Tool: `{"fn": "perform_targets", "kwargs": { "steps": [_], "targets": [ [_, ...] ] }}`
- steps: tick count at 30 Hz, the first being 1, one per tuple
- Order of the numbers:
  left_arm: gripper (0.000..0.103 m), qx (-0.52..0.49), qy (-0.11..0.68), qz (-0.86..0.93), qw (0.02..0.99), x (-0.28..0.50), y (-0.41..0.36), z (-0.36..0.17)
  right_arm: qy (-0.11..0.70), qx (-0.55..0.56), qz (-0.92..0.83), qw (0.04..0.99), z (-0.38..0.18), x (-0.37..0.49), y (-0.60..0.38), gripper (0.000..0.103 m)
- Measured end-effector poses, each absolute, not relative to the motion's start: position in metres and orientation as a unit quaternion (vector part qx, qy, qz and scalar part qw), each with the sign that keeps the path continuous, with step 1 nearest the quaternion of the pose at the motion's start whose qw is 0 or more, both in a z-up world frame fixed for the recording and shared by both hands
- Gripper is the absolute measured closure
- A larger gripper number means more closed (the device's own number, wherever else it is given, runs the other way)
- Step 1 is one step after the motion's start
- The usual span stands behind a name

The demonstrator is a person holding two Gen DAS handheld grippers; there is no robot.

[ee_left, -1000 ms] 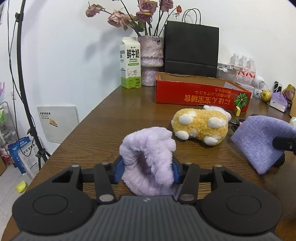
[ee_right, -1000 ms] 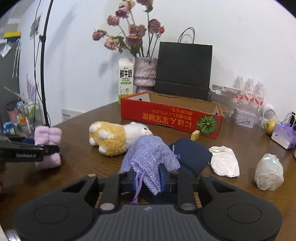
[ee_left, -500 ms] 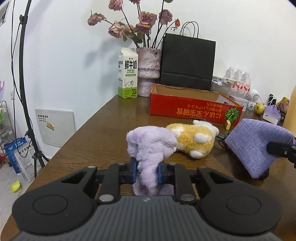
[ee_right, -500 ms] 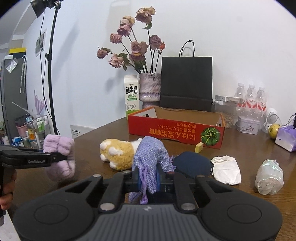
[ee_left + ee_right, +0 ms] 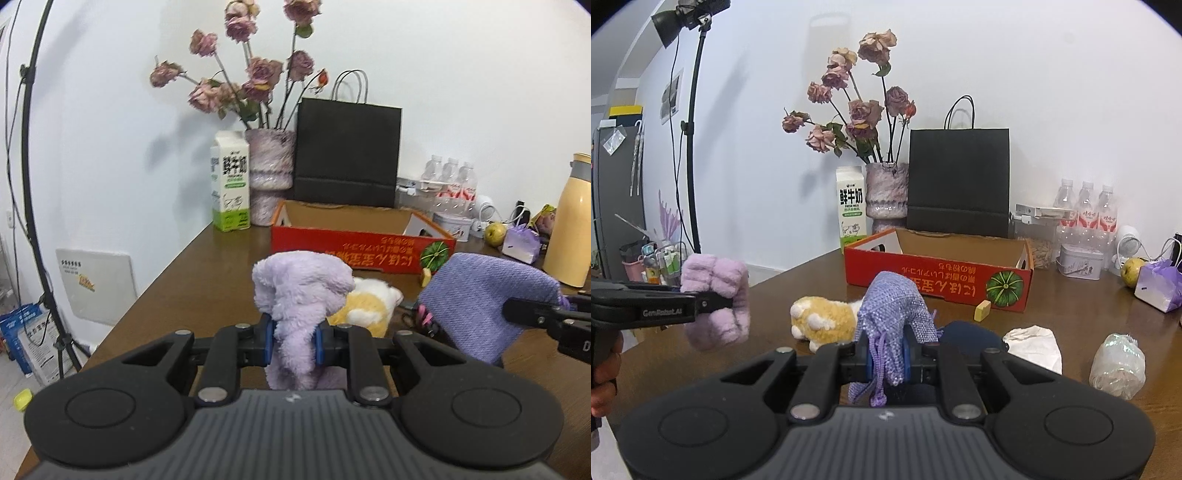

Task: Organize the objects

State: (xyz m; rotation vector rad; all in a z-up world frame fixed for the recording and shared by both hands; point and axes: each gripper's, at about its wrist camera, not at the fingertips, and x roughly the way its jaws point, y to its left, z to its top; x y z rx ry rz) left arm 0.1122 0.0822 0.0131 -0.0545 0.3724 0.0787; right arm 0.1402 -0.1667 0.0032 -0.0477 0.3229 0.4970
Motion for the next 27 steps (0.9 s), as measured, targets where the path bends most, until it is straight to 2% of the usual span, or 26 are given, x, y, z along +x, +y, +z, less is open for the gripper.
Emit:
{"fn": "perform_targets", "kwargs": {
  "steps": [27],
  "targets": [
    [0.082, -0.031, 0.155, 0.004, 0.987, 0.179, 0.057, 0.042, 0.145, -0.005, 0.240, 0.960, 0.025, 0.203, -0.163, 0.090]
  ]
}}
